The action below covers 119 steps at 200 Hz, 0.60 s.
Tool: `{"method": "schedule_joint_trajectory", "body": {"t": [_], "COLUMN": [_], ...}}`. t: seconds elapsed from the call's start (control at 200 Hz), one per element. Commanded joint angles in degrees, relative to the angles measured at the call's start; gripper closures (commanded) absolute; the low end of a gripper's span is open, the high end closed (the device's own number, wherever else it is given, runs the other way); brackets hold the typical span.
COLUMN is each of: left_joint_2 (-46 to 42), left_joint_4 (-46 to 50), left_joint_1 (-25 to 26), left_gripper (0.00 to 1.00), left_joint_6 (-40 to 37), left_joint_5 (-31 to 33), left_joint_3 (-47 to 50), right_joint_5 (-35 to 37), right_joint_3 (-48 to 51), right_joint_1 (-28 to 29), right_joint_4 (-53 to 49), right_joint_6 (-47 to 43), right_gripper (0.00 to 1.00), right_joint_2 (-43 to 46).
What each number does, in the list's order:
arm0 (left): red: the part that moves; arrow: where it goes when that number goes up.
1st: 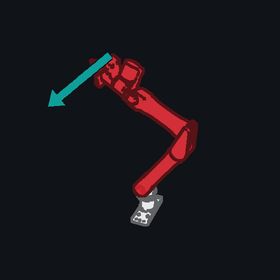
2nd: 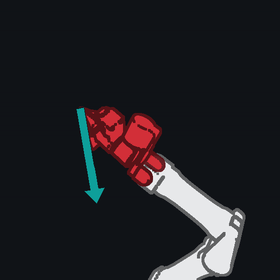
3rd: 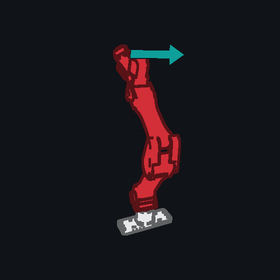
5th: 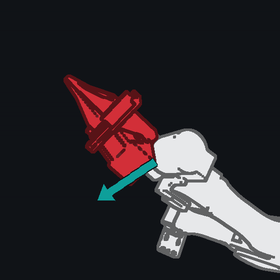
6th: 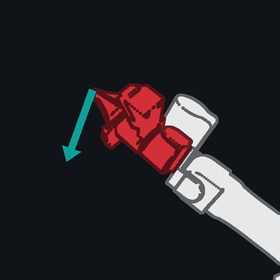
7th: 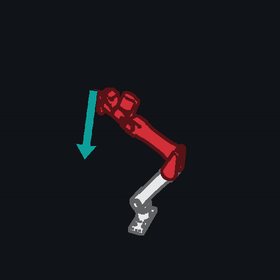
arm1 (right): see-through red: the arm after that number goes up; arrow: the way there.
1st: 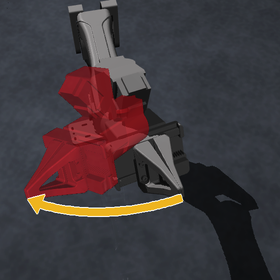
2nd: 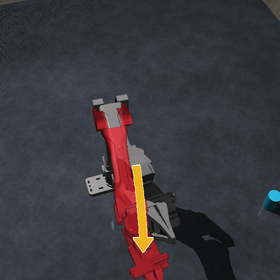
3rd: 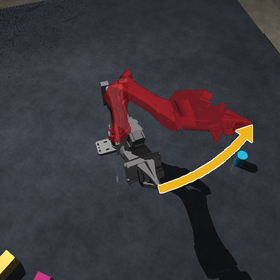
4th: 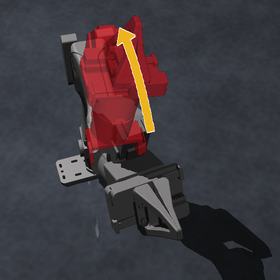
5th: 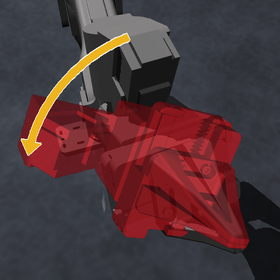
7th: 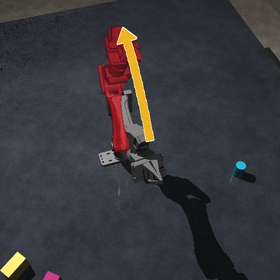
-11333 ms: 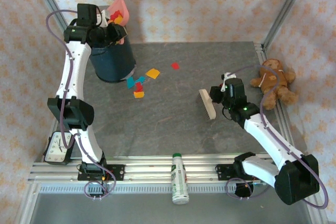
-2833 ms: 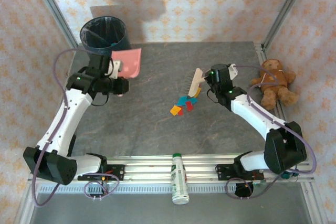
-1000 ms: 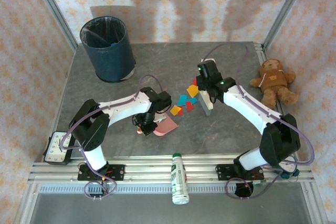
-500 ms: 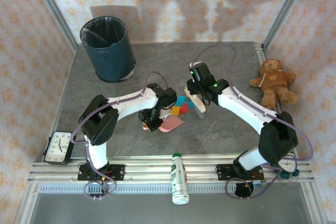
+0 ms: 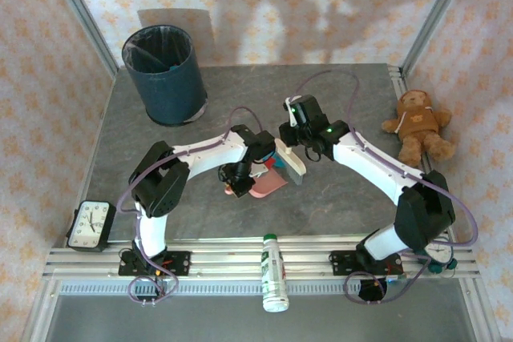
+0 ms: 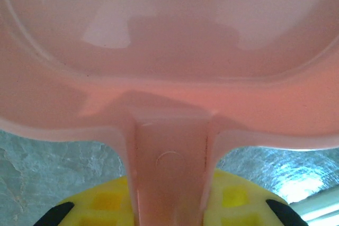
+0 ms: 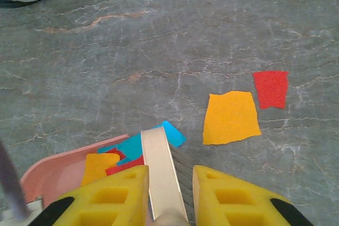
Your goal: Sweep away the paper scraps from the table
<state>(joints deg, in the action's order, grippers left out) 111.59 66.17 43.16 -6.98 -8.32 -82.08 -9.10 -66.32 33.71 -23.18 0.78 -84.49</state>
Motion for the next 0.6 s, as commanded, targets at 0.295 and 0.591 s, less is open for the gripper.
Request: {"method": "schedule_joint_trajectory", "body": {"t": [0.295, 0.591], "left_joint_2": [0.23, -1.80], "left_joint_4": [-2.47, -4.40], "left_joint_1": [-0.97, -2.29], "left_gripper": [1.00, 1.00], "left_joint_6": [2.88, 3.56], "left_joint_5": [3.70, 4.40], "left_joint_3": [0.49, 2.76], "right_joint_5": [5.95, 14.96], "right_joint_3": [0.83, 4.65], "right_joint_1": [0.44, -2.70], "right_joint_4": [-2.93, 2.73], "right_joint_6": [1.90, 5.61], "right_gripper": [1.00, 1.00], "right_joint_2": [6.82, 10.78]}}
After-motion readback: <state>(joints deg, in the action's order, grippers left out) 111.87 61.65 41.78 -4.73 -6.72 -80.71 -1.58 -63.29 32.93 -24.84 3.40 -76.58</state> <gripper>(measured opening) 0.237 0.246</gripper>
